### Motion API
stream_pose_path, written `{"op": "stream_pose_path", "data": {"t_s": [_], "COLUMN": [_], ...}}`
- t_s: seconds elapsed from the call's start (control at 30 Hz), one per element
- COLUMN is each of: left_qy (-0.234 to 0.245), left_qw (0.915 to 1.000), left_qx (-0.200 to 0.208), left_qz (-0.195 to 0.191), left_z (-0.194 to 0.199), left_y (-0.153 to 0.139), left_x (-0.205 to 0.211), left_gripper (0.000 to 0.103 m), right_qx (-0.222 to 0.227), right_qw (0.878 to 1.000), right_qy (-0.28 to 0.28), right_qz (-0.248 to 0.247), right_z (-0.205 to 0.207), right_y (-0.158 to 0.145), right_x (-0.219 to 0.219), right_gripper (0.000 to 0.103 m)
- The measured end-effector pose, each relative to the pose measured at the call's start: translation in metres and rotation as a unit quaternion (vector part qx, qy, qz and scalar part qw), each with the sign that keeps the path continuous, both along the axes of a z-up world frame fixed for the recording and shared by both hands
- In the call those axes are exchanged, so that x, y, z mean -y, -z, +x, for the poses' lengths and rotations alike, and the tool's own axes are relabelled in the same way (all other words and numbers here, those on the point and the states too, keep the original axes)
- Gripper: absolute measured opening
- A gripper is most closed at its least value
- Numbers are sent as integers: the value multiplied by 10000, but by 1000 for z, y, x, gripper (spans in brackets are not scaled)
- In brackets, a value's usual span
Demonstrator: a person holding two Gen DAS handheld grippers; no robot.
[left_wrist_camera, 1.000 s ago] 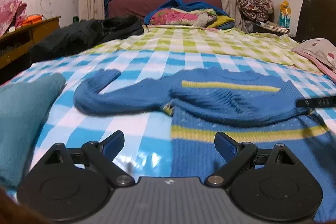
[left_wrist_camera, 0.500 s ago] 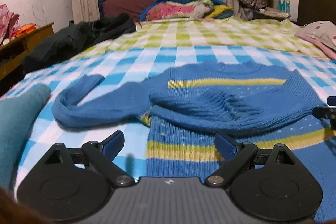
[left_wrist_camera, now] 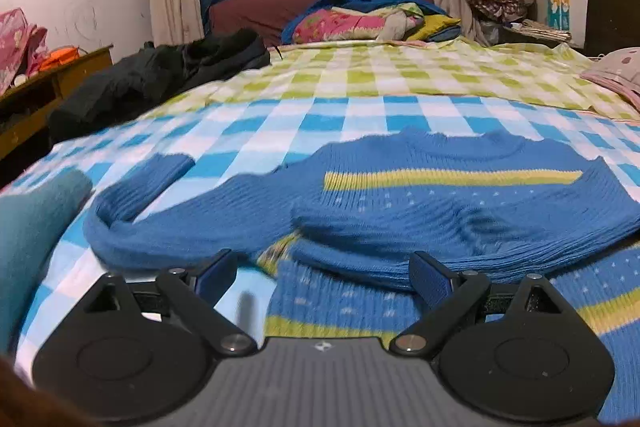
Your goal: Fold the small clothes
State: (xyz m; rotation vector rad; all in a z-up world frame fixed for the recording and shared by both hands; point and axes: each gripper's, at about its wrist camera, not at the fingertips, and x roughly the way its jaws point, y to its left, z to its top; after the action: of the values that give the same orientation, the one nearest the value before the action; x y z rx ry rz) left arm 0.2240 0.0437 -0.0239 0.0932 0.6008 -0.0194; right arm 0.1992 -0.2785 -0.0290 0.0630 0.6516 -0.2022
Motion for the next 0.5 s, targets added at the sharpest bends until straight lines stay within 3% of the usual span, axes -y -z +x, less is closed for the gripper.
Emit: {"op": "stream_pose_path", "data": {"t_s": [0.13, 0.3, 0.4, 0.5], "left_qy": [-72, -119, -160, -137], "left_qw": [9999, 9999, 9998, 9998], "left_qx": [-92, 21, 12, -58], "left_qz": [5, -108, -115, -126], "left_z": [-13, -22, -21, -29], "left_y": [3, -7, -10, -9], "left_x": [-19, -40, -45, -52], "left_gripper": [98, 98, 98, 98], "right_qx": [-132, 18, 155, 159], "right_qw": [9983, 9972, 9912, 9753], "right_qy": [-387, -661, -1316, -2186], "right_qz": [-416, -341, -66, 276], "right_z": [-19, -43, -30, -2], "right_y": [-8, -33, -42, -43], "right_x": [-11, -25, -50, -92], "right_gripper": [37, 39, 39, 39]}}
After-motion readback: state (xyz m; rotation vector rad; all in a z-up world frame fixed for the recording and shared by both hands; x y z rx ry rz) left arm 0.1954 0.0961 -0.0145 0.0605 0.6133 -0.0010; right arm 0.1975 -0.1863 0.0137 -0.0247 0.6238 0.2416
